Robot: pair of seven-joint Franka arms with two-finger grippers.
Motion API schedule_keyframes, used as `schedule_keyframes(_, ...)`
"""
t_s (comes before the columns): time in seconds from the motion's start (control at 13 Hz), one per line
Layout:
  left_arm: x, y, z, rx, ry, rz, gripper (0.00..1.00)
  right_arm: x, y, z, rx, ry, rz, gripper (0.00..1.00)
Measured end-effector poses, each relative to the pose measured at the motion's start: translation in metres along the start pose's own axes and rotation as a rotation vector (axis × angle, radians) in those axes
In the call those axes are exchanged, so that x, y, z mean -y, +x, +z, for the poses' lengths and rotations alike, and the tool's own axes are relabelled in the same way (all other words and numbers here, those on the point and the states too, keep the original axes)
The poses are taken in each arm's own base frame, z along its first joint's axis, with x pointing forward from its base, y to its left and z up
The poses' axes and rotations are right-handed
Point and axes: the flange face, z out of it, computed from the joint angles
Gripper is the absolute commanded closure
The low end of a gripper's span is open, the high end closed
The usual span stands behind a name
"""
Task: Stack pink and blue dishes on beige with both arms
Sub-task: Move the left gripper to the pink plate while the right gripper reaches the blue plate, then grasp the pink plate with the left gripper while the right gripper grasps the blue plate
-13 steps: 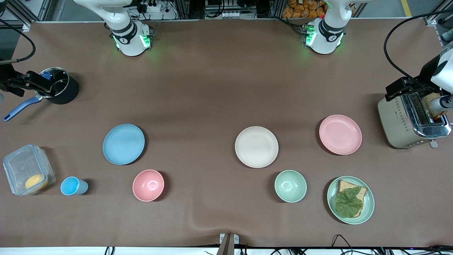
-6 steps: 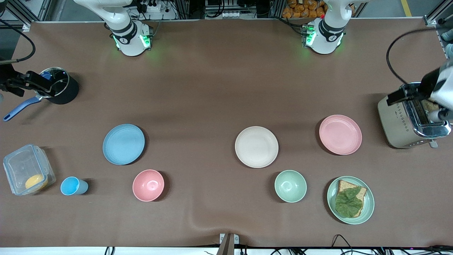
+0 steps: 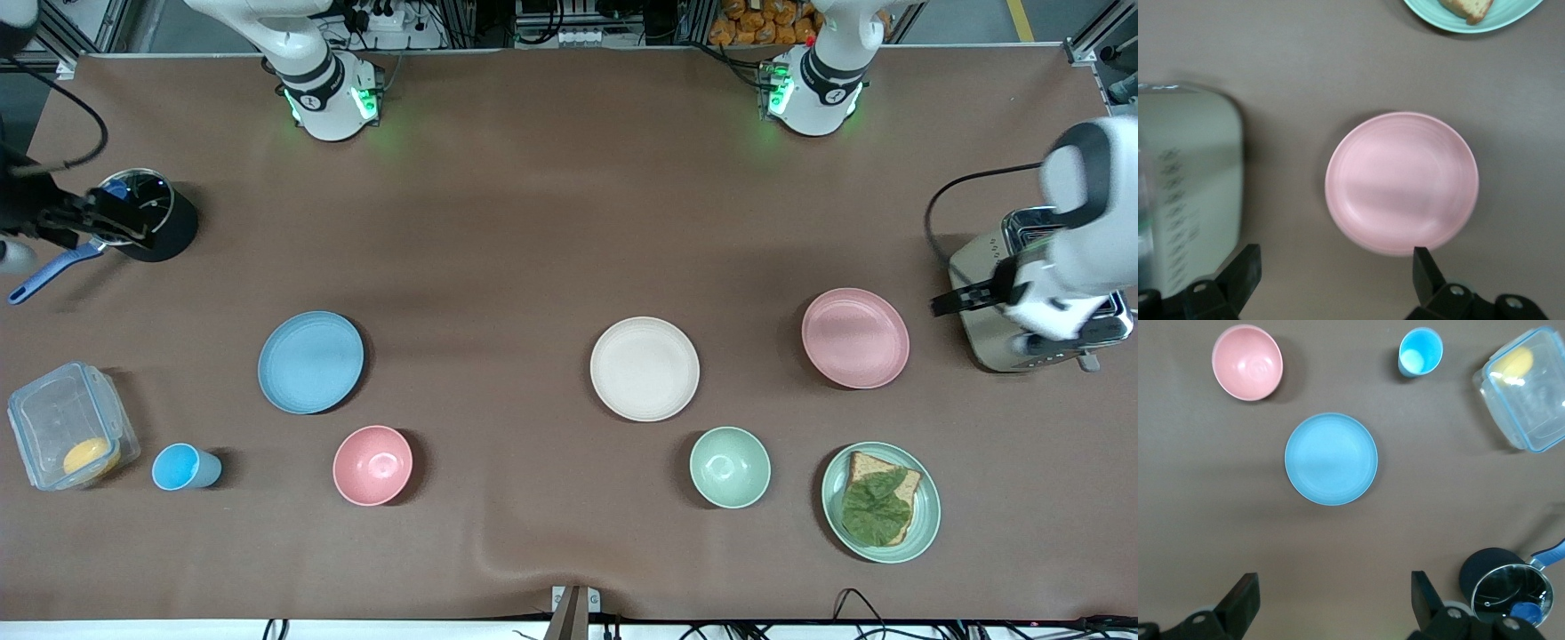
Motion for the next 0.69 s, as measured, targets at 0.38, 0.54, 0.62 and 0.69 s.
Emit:
schedule_keyframes(0.38,0.027,-0.021,0.110,0.013,-0.018,-0.048,0.00,0.027,0.078,0.110,0.039,-0.009,-0.042,0.00)
schedule_keyframes(0.54,0.037,-0.018,0.130,0.016,-0.024,-0.069,0.04,0.023,0.094,0.149,0.073,-0.014,-0.061,0.00)
schedule_keyframes(0.62,0.040,-0.018,0.137,0.020,-0.026,-0.075,0.17,0.016,0.103,0.174,0.077,-0.015,-0.074,0.00)
schedule_keyframes(0.69,0.041,-0.018,0.143,0.026,-0.027,-0.078,0.19,0.004,0.112,0.202,0.065,-0.015,-0.071,0.00)
